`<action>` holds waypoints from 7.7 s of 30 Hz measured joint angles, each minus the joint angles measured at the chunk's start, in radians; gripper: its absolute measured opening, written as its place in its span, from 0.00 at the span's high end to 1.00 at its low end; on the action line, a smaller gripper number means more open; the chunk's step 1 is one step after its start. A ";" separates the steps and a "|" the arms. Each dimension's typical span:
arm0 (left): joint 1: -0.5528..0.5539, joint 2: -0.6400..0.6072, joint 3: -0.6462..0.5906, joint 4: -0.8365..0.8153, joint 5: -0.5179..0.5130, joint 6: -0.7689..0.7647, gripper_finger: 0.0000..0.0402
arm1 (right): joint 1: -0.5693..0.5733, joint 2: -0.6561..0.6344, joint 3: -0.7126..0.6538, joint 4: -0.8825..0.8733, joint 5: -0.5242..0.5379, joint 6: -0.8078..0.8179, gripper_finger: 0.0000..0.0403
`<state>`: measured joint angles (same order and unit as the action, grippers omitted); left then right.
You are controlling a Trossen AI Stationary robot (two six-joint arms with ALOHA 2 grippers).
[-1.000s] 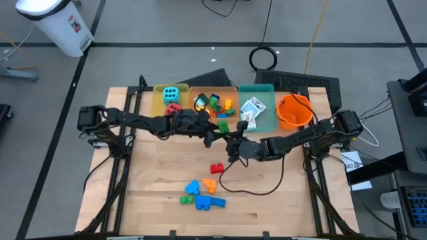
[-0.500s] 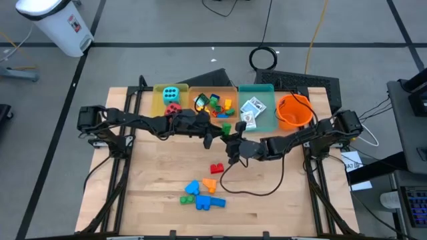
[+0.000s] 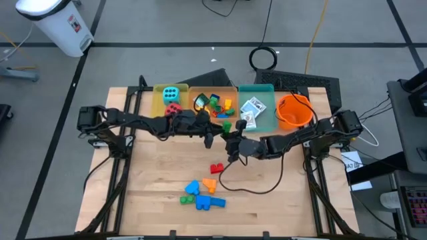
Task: Pick & Place Toys
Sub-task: Put the green game piece into the orange bin, then put the red game piece into the orange bin
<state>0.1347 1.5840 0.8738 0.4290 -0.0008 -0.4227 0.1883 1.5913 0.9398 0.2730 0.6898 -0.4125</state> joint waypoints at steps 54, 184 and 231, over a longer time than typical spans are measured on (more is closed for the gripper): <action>0.110 -0.010 0.001 -0.068 0.052 0.096 0.84 | -0.225 0.165 0.001 -0.404 -0.460 0.610 0.59; 0.029 -0.260 0.001 -0.349 -0.158 0.173 0.30 | -0.038 0.326 0.041 0.009 -0.695 0.382 0.38; 0.007 0.195 0.072 0.278 0.135 -0.159 0.30 | 0.064 -0.140 -0.237 0.281 0.178 -0.102 0.69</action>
<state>0.1420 1.7792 0.9455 0.7066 0.1342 -0.5821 0.2523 1.4517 0.7028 0.5543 0.8680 -0.5145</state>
